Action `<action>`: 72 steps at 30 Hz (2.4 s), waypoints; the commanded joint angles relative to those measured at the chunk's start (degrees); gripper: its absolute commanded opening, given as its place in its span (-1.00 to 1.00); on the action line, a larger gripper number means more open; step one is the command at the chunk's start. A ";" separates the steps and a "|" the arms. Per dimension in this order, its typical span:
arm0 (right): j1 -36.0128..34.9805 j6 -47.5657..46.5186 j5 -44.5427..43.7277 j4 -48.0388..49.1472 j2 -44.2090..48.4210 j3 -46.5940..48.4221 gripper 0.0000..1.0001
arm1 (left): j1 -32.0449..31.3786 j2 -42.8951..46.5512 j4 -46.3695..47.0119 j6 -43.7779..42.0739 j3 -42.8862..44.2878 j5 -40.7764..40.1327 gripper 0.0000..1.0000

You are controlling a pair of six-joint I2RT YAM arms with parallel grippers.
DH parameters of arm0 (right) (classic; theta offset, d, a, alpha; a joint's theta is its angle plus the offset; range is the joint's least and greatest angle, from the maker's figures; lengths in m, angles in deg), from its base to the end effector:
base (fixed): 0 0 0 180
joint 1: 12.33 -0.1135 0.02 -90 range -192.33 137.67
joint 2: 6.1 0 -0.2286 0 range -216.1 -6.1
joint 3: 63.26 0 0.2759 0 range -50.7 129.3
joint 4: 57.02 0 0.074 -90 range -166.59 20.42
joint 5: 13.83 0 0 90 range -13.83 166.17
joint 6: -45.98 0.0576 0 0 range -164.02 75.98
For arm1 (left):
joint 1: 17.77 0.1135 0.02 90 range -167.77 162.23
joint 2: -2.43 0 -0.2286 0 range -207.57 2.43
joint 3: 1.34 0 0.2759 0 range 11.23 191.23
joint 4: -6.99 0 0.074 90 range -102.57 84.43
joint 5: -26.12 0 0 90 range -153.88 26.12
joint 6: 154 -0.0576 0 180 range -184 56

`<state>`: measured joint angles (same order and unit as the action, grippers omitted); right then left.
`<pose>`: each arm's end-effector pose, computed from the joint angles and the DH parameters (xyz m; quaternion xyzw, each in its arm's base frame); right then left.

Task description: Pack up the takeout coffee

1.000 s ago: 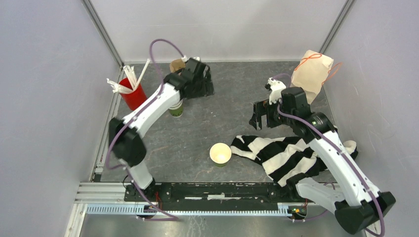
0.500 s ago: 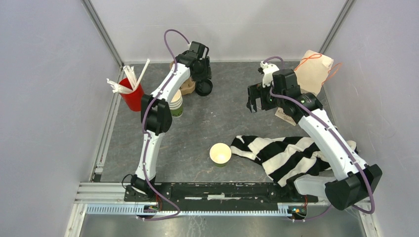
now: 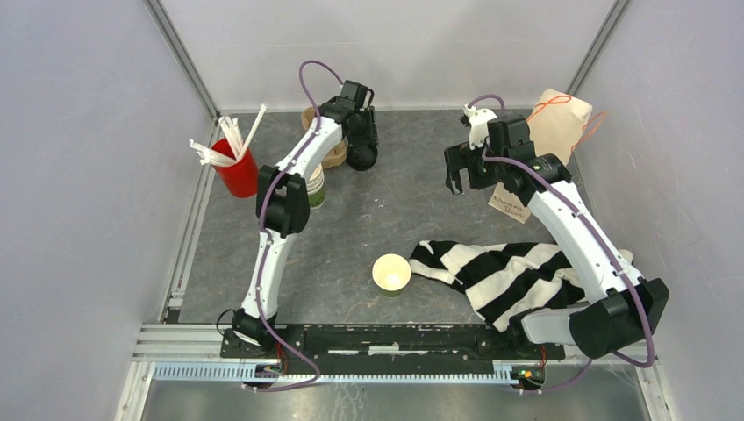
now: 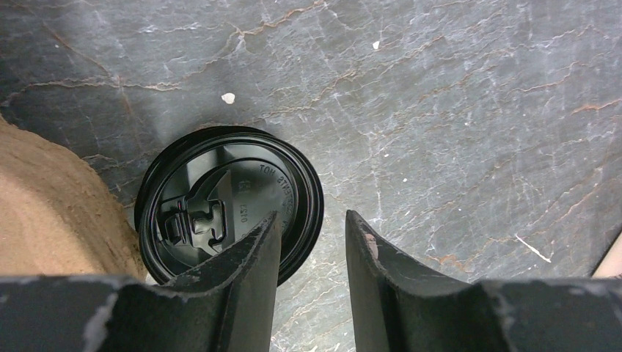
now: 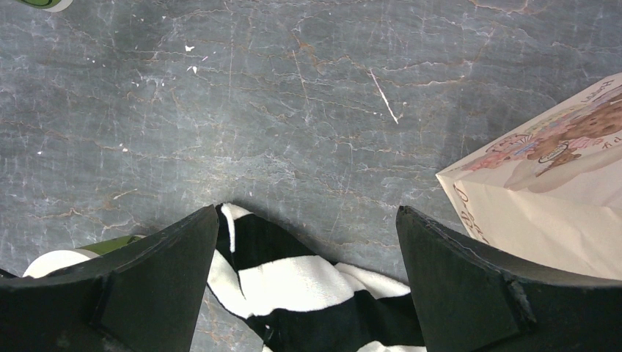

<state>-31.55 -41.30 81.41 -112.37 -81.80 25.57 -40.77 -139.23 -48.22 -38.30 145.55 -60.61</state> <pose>0.3094 0.1134 0.3094 -0.1494 0.9013 0.1180 0.3892 0.5129 -0.2213 0.1797 -0.0124 0.9392 -0.1655 0.3006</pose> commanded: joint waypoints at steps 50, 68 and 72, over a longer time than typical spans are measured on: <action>0.04 -0.88 1.75 2.13 1.87 -1.88 0.96 | -2.48 -1.64 0.55 0.23 0.81 -4.74 -0.87; -0.01 -0.63 2.24 2.37 2.87 -2.69 0.96 | -2.48 3.01 -1.17 -0.01 0.41 -3.88 -0.96; -0.02 -0.52 2.36 2.51 3.00 -2.83 0.96 | -2.48 3.73 -1.28 0.47 0.24 -3.53 -0.96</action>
<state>-31.55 -41.50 83.46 -112.06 -80.60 23.28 -43.03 -140.30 -49.32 -38.33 144.91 -64.81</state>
